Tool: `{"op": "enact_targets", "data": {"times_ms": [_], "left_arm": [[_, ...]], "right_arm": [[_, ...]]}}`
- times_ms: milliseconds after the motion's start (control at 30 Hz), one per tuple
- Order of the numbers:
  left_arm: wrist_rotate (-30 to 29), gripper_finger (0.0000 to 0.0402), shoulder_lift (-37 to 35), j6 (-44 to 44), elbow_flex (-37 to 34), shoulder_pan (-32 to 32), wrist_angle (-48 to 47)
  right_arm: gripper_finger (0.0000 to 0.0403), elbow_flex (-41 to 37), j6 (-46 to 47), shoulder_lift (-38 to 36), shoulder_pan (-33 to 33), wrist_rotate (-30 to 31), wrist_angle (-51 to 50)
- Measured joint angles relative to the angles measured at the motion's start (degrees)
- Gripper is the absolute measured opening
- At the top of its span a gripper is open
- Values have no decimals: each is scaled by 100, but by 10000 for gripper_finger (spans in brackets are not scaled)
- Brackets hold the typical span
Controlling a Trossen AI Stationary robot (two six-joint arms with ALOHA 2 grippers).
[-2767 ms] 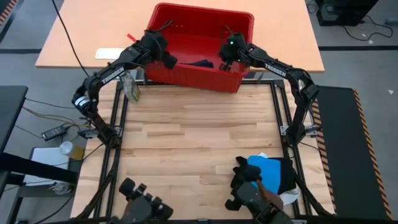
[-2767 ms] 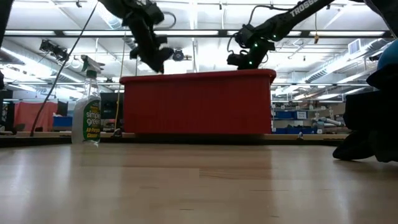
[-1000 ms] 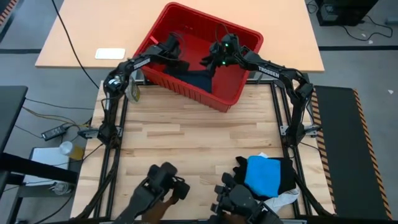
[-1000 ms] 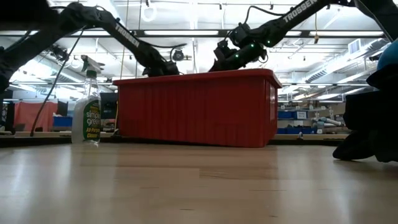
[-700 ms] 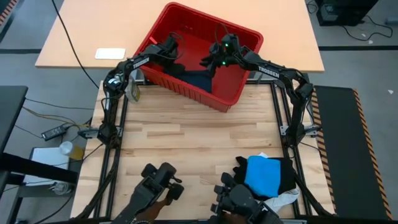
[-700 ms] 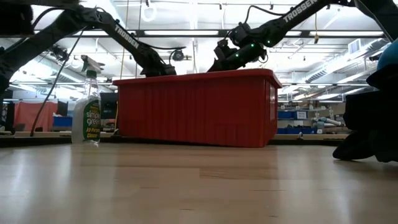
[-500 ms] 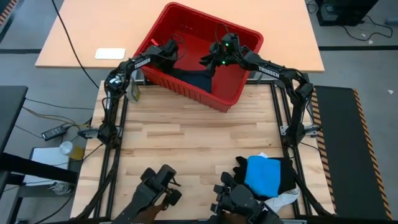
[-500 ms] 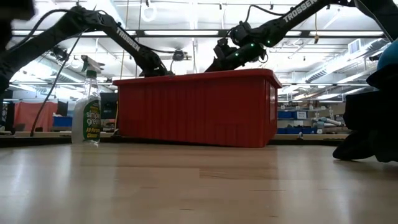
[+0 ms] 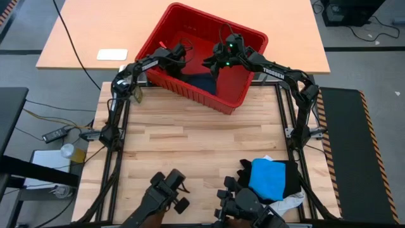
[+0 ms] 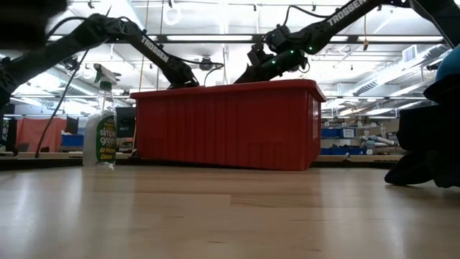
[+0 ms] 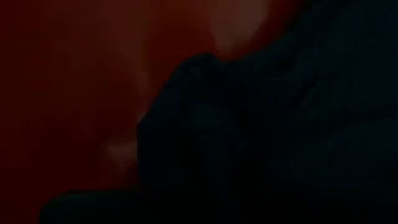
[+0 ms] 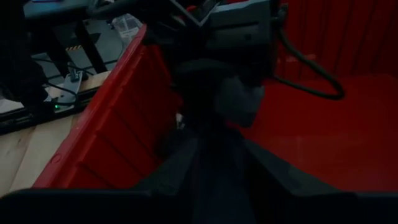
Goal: Fold laundry
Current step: Fold the dark blue shorts
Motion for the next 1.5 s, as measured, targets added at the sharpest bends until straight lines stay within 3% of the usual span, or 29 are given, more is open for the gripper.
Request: {"op": "enact_targets", "data": {"times_ms": [400,533,767,900,1067,1233,1333,1500], "left_arm": [[208,23,-15,91,2581,24,285],[779,23,-706,364,2278,46,853],[1132,23,-1645,467,2281,-78,632],[768,23,-2260,600,2281,-516,641],[282,23,-2930,981,2235,-1290,683],[282,23,-3699,935,1355,-1897,251],[241,23,-4343,647,87,-2276,511],[50,23,-5721,-84,-2389,-3043,1898]], "right_arm": [[128,0,-278,-627,-56,-48,16],[126,0,-440,-1045,-20,-101,-145],[125,2,-77,-1562,17,-101,-569],[125,0,81,-1784,200,-79,-884],[125,0,185,-2202,655,508,-1059],[125,2,607,-2687,1167,884,-1154],[125,7,647,-2851,1516,980,-1501],[125,4,878,-2728,2245,1150,-2092]]}}
